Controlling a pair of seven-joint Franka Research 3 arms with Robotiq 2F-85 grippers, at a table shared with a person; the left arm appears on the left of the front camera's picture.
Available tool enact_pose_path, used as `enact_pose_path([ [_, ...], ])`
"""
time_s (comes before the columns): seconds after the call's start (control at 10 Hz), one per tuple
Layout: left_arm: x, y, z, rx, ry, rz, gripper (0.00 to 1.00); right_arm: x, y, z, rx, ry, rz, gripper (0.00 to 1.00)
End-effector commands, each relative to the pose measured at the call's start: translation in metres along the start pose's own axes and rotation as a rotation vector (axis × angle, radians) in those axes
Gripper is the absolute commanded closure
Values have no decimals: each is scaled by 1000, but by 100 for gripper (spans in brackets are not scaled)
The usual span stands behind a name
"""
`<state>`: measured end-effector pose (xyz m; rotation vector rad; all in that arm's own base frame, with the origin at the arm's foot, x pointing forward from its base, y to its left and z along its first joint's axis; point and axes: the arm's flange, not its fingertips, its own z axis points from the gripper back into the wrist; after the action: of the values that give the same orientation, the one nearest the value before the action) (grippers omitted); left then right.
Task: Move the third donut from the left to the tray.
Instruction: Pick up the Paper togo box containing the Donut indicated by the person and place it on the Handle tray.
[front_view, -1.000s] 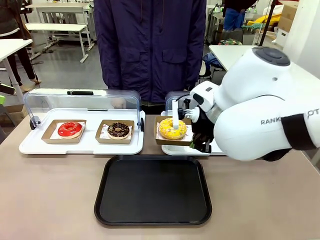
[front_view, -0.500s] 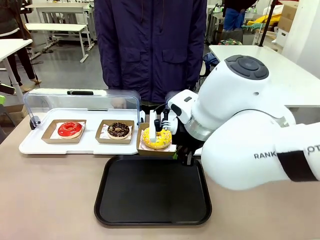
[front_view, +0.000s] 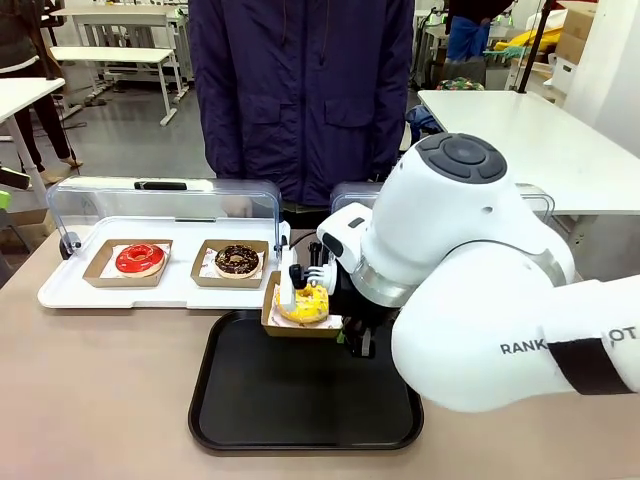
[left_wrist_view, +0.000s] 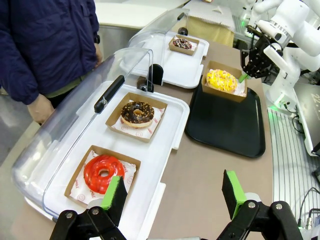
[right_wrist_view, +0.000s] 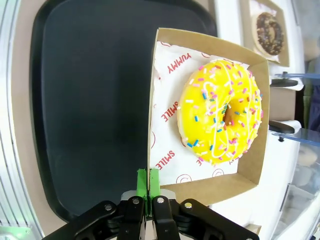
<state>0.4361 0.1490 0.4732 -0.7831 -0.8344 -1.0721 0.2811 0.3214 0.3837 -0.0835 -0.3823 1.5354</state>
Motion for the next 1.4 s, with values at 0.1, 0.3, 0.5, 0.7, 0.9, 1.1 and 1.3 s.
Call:
enact_pose_path([
  [0.1, 1, -2, 1, -10, 16, 4, 0, -54, 56, -16, 26, 19, -44, 98],
  [0.3, 1, -2, 1, -10, 16, 4, 0, -64, 69, -21, 50, 17, -57, 98],
  [0.5, 1, -2, 1, -10, 16, 4, 0, -71, 82, -30, 81, 18, -64, 98],
  [0.7, 1, -2, 1, -10, 16, 4, 0, -77, 93, -34, 101, 21, -69, 98],
  [0.9, 1, -2, 1, -10, 16, 4, 0, -80, 103, -36, 110, 18, -74, 98],
  [1.1, 1, -2, 1, -10, 16, 4, 0, -83, 111, -38, 136, 20, -80, 98],
  [1.3, 1, -2, 1, -10, 16, 4, 0, -87, 112, -44, 165, 33, -92, 98],
])
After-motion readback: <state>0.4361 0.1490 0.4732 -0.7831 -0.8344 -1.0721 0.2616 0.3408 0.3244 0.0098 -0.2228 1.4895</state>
